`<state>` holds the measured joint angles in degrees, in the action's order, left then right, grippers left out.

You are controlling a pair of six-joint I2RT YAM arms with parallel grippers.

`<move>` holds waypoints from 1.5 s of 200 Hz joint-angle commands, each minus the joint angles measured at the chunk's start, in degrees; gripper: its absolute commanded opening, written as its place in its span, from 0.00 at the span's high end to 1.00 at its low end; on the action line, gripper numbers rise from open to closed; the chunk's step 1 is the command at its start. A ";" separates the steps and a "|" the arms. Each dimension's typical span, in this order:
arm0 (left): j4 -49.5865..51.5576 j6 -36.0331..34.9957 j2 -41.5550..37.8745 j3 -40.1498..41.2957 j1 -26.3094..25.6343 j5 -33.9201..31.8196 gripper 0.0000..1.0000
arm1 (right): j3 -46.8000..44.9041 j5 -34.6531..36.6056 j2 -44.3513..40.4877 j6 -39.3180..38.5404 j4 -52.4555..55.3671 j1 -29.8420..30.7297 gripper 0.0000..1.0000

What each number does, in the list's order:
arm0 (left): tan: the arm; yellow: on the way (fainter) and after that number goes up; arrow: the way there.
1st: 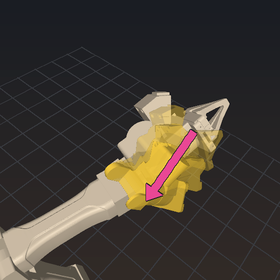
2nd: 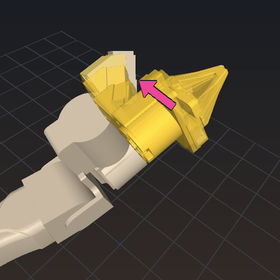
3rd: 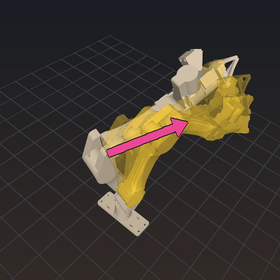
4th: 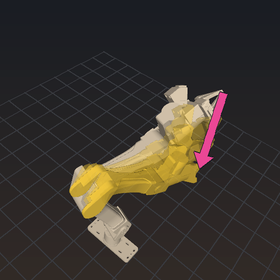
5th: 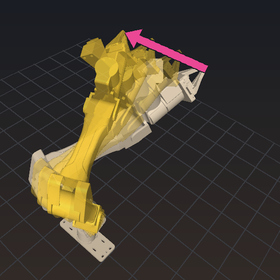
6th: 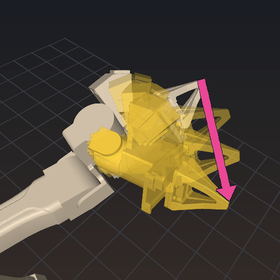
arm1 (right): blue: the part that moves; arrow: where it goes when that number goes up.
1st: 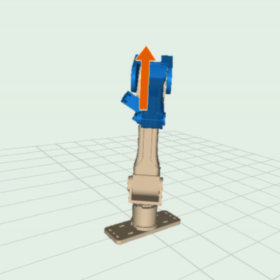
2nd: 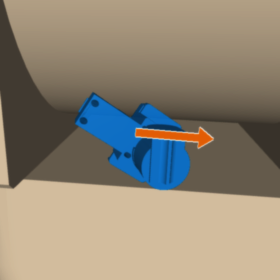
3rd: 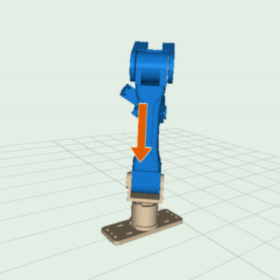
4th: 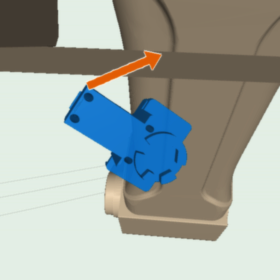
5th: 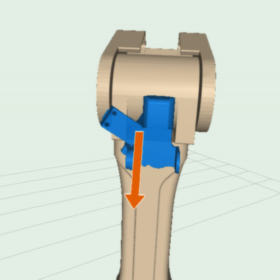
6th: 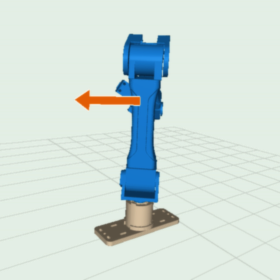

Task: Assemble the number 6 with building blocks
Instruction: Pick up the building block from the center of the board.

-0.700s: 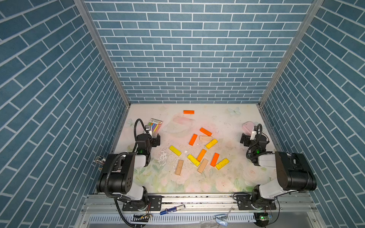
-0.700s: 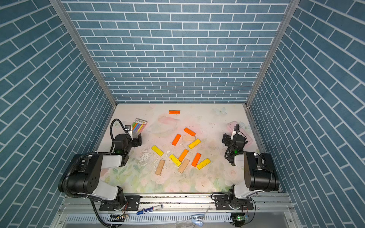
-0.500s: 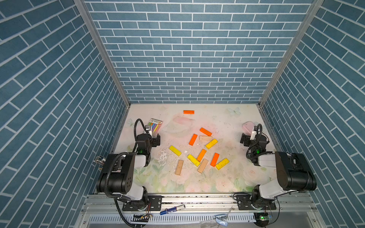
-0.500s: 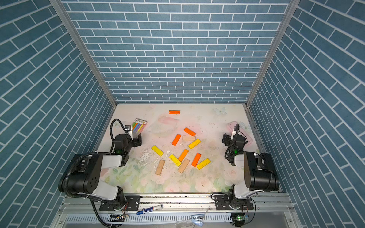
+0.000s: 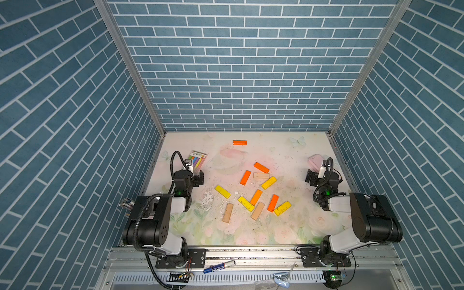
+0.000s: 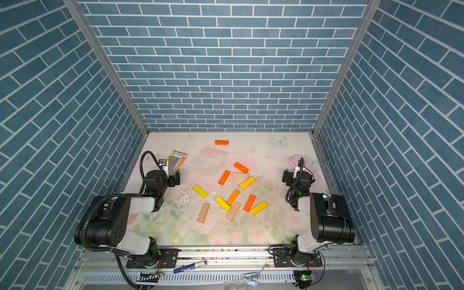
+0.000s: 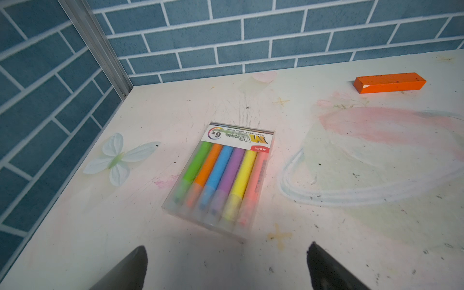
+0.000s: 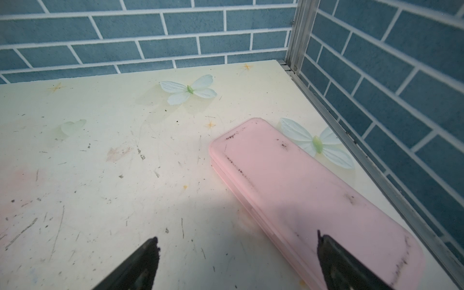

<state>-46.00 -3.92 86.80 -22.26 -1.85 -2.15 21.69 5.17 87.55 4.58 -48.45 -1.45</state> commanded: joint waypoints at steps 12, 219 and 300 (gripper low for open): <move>-1.13 -0.30 0.39 -0.81 0.18 -0.31 0.01 | 0.73 0.33 0.63 -1.26 -1.06 -0.22 0.01; 16.16 -1.38 -6.78 -8.10 -3.59 -9.99 0.01 | -0.34 10.42 -9.43 0.88 4.91 0.76 0.03; 44.30 7.98 -14.14 -23.89 -7.03 -14.12 0.01 | 3.90 16.41 -12.05 3.80 15.33 0.84 0.03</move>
<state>-14.85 -0.58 74.32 -41.60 -8.19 -15.05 22.61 18.90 78.02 5.93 -39.59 -0.80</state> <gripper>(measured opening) 0.994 0.972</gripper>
